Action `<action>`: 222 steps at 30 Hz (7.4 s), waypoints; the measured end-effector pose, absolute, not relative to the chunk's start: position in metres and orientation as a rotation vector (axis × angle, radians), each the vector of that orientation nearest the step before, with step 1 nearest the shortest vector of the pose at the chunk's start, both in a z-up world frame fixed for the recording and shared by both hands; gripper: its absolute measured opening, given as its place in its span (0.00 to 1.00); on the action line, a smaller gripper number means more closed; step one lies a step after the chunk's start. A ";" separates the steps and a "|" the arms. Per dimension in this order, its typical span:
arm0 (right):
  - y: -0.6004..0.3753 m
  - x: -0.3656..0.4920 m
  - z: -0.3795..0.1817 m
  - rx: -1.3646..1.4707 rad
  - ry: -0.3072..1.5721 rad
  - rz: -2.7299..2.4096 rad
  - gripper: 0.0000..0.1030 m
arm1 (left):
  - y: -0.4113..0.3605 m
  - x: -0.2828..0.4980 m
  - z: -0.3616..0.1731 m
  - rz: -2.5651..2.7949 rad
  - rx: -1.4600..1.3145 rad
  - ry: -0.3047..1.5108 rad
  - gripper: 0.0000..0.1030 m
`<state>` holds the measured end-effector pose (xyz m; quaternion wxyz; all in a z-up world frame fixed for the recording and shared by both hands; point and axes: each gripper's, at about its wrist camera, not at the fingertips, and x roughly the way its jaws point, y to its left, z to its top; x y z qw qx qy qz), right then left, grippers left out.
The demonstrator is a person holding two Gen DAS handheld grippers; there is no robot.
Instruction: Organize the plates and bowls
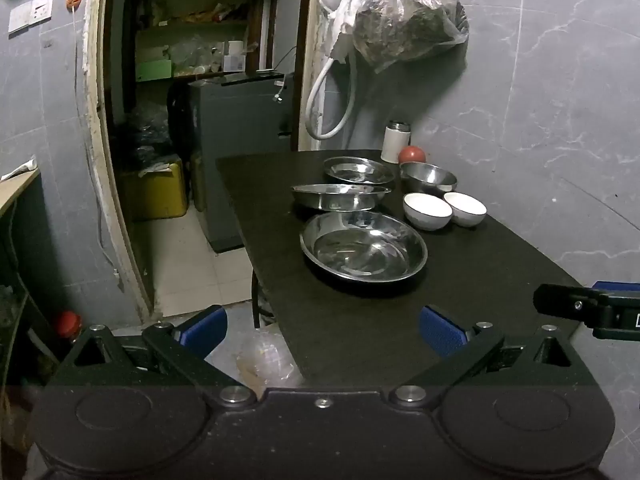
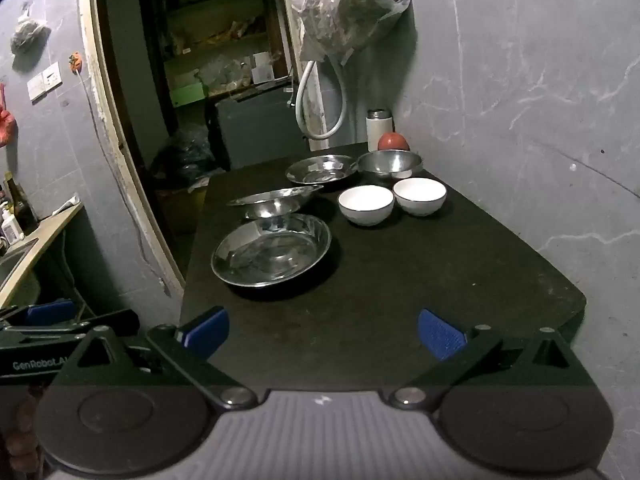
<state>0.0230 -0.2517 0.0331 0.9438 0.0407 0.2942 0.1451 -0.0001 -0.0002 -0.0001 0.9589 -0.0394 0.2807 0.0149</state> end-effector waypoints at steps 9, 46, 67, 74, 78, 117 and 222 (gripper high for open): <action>-0.251 0.023 0.034 0.082 0.603 0.305 1.00 | 0.000 0.000 0.000 0.029 -0.079 0.570 0.99; -0.259 0.019 0.037 0.089 0.595 0.284 1.00 | -0.019 0.010 -0.002 0.017 -0.066 0.574 0.99; -0.262 0.019 0.037 0.094 0.596 0.281 1.00 | -0.022 0.011 -0.008 0.014 -0.066 0.582 0.99; -0.267 0.017 0.036 0.095 0.602 0.280 1.00 | -0.011 0.017 -0.011 0.012 -0.085 0.604 0.99; -0.265 0.023 0.034 0.095 0.615 0.279 1.00 | -0.006 0.022 -0.014 0.034 -0.099 0.631 0.99; -0.244 0.173 0.027 0.122 0.694 0.463 1.00 | 0.059 0.187 -0.002 0.293 -0.313 0.827 0.99; -0.154 0.217 -0.011 -0.018 0.860 0.308 0.36 | 0.036 0.282 -0.040 -0.252 0.122 0.961 0.28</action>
